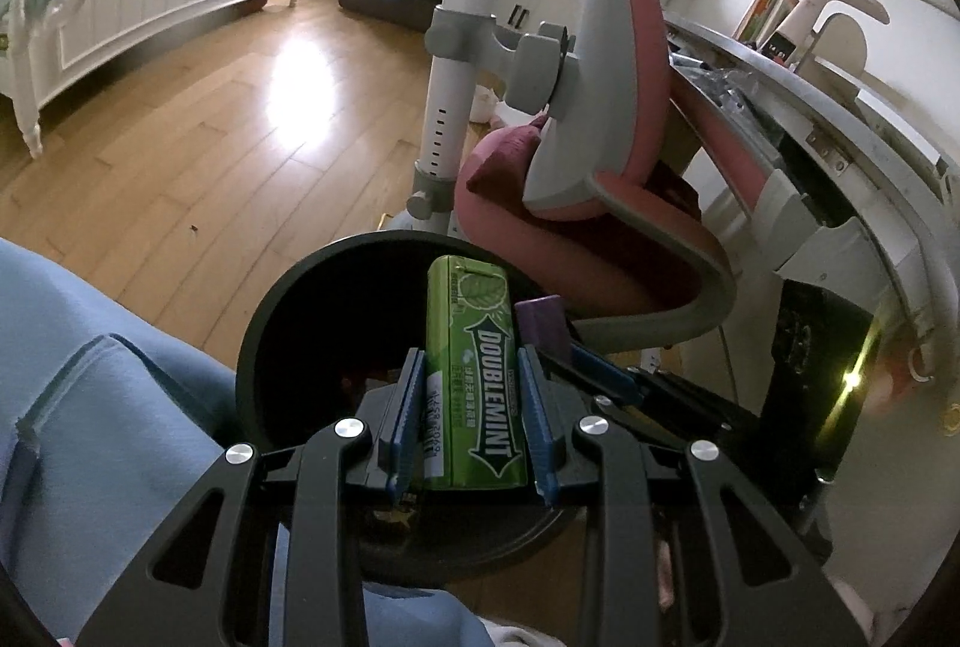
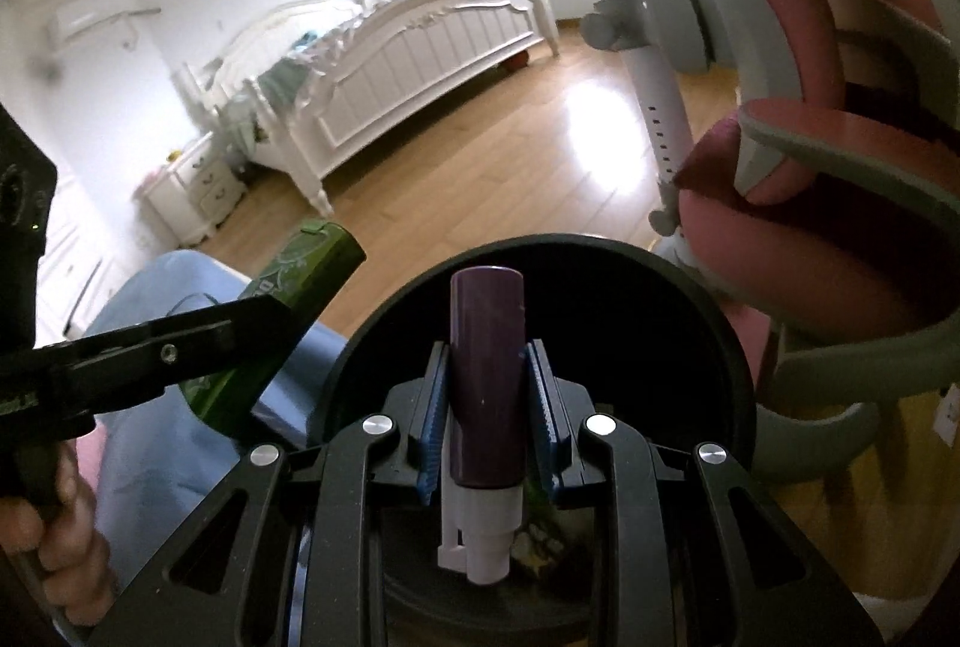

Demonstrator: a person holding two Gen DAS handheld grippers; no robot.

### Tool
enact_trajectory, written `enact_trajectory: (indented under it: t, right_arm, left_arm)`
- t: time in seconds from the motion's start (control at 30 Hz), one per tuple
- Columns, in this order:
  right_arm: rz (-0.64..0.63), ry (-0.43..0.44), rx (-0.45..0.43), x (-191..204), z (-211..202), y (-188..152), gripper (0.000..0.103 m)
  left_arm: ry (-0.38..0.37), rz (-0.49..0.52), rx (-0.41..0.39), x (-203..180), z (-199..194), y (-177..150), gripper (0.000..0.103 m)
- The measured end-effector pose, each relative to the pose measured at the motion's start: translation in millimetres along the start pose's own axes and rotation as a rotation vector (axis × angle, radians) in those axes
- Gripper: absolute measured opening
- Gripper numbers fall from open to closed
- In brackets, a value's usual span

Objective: Collect trash
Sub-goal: 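Lower the gum pack and lip balm into the bin and open both tools, then grasp the beige snack wrapper with left tool while right tool grasps pink hair roller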

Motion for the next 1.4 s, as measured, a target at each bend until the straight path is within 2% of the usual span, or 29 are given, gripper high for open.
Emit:
enact_trajectory:
  t: [0.37,0.4,0.43,0.47,0.53,0.63,0.73,0.87,1.07,1.2,1.4]
  right_arm:
    - [0.037,-0.004,0.033,-7,7,0,0.026]
    - [0.047,-0.006,0.043,-8,9,0,0.027]
    - [0.054,-0.006,0.048,-10,9,0,0.029]
    - [0.059,-0.007,0.051,-11,9,0,0.04]
    - [0.071,-0.005,0.038,-14,6,0,0.055]
    - [0.082,-0.011,0.021,-14,0,1,0.066]
    - [0.088,-0.005,0.019,-9,-6,1,0.067]
    - [0.076,0.012,0.008,3,-17,1,0.074]
    - [0.004,0.075,0.024,48,-28,-2,0.074]
    - [-0.069,0.128,0.049,90,-32,-7,0.074]
    - [-0.164,0.223,0.115,158,-33,-21,0.074]
  left_arm:
    - [0.014,0.001,0.012,-1,5,3,0.034]
    - [0.019,0.0,0.014,-2,5,4,0.037]
    - [0.031,-0.002,0.011,-1,3,5,0.052]
    - [0.041,-0.005,-0.001,-1,-1,6,0.068]
    - [0.051,-0.002,-0.033,-2,-9,8,0.075]
    - [0.04,-0.016,-0.044,-2,-19,8,0.075]
    - [0.034,-0.032,-0.056,-2,-33,4,0.076]
    - [0.041,-0.048,-0.079,0,-60,-6,0.077]
    - [0.072,-0.092,-0.155,21,-122,-26,0.077]
    - [0.13,-0.164,-0.231,60,-176,-50,0.077]
    - [0.266,-0.261,-0.265,120,-227,-83,0.077]
Point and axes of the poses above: each gripper's, at about its wrist camera, not at the fingertips, and z roughly the way its jaws point, x to its left, y to its top, the point moved 5 cm from there along z, roughly the way its jaws point, and after that the axes turned 2 degrees about x, right-handed, at the moved point
